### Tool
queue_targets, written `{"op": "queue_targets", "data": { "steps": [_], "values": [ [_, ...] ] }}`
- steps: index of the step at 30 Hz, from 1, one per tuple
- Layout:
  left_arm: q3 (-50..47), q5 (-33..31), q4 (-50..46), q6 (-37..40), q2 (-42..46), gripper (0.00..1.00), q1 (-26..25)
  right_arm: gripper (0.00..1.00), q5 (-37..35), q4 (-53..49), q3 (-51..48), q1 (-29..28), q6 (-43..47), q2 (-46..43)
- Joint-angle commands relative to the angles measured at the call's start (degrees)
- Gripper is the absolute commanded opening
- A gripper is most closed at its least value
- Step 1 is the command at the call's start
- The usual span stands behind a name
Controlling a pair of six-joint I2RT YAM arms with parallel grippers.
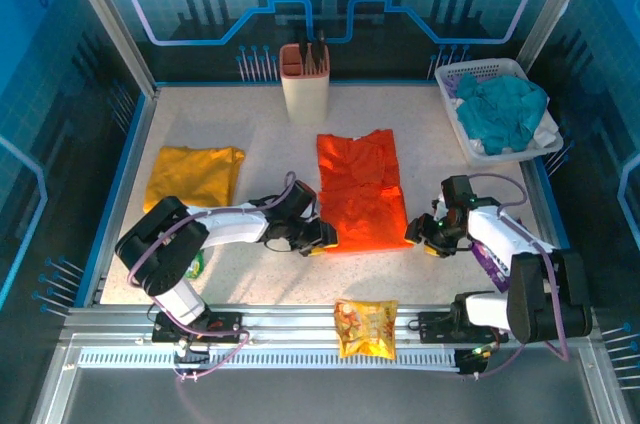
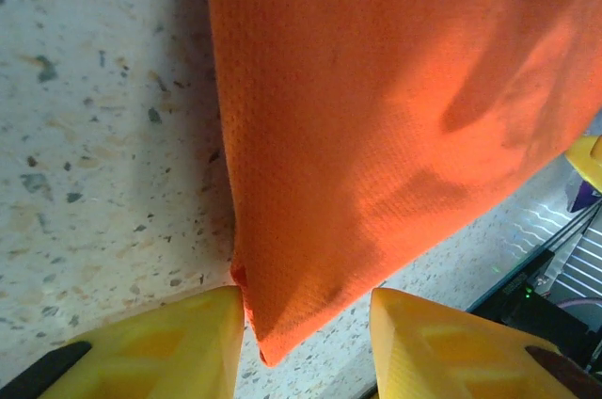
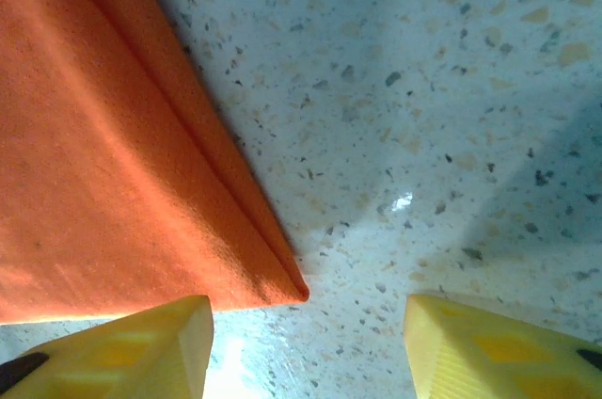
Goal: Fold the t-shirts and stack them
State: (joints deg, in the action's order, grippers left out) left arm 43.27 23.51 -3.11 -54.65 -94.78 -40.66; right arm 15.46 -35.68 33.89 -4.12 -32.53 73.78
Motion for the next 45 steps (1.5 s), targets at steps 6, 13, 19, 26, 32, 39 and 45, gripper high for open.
{"op": "queue_targets", "data": {
  "steps": [6, 13, 19, 26, 32, 39, 45],
  "values": [
    [0.2, 0.31, -2.36, -1.42, -0.13, 0.4, -0.72, 0.53, 2.1, 4.1, -0.05, -1.85, -1.7, 2.41],
    [1.41, 0.66, -1.83, -1.79, -2.18, 0.39, -0.84, 0.5, 2.27, 5.27, 1.4, -4.06, -2.53, 5.24],
    [2.19, 0.69, -0.89, -2.55, -3.04, 0.35, -0.92, 0.44, 2.38, 5.79, 1.28, -5.24, -3.19, 5.07],
    [3.26, 0.67, -0.89, -2.79, -3.39, 0.32, -0.88, 0.39, 3.7, 7.18, 0.62, -5.85, -3.85, 4.62],
    [3.94, -0.17, -1.41, -2.61, -3.74, 0.27, -0.93, 0.38, 3.1, 6.99, 0.65, -6.25, -3.7, 4.66],
    [4.13, -0.87, -1.98, -2.3, -4.36, 0.22, -0.88, 0.35, 1.45, 6.3, 0.7, -6.81, -3.15, 4.97],
    [4.02, -1.1, -2.07, -2.26, -4.51, 0.15, -0.97, 0.34, 1.98, 6.9, 0.3, -7.09, -3.78, 4.34]
  ]
}}
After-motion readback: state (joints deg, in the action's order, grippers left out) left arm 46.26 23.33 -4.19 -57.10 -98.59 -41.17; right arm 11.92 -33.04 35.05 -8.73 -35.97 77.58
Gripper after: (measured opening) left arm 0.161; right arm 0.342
